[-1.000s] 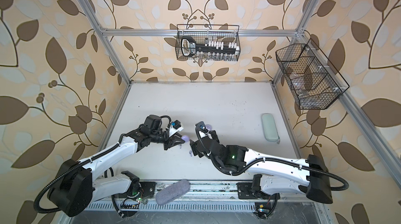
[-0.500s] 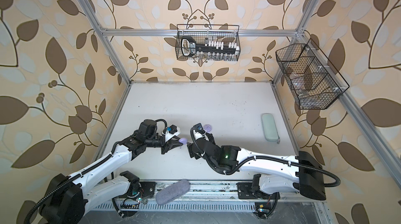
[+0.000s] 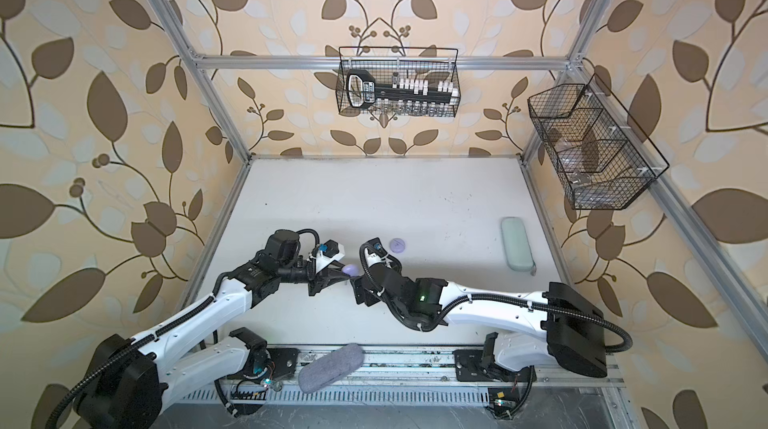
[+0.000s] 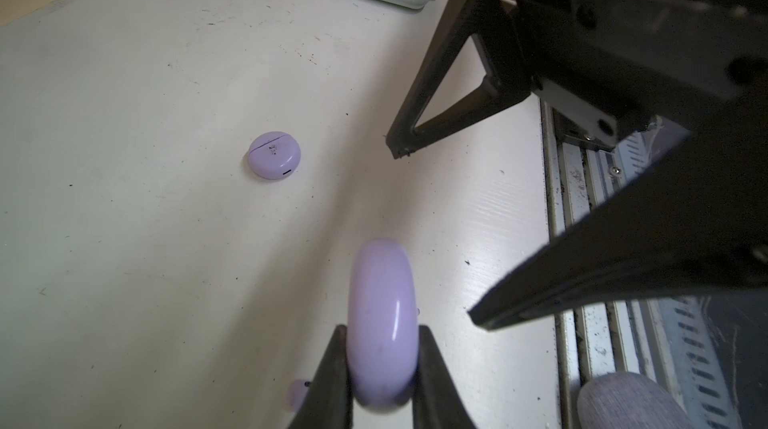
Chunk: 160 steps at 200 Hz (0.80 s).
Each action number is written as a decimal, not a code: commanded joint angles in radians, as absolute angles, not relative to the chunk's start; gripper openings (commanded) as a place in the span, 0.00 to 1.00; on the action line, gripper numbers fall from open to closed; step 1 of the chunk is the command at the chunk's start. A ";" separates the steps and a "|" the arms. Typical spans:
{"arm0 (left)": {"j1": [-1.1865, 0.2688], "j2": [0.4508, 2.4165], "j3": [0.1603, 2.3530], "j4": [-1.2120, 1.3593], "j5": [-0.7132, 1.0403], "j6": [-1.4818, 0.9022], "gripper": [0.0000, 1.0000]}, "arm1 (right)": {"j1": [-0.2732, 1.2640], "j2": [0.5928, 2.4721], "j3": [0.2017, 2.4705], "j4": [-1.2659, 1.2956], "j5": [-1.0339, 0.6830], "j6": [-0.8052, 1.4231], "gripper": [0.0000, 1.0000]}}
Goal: Insert the wireless bluetooth earbuds into the charging case
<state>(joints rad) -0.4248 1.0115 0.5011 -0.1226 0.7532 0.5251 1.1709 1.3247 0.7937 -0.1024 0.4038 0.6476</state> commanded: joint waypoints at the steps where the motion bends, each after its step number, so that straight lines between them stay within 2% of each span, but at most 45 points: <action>1: -0.425 1.017 0.514 -0.101 0.768 0.538 0.02 | 1.149 1.312 0.766 -0.069 0.376 0.670 0.87; 22: -0.425 1.018 0.515 -0.103 0.769 0.541 0.00 | 1.129 1.308 0.763 -0.053 0.351 0.670 0.86; 160: -0.425 1.029 0.524 -0.104 0.764 0.537 0.02 | 1.111 1.373 0.775 -0.032 0.305 0.665 0.86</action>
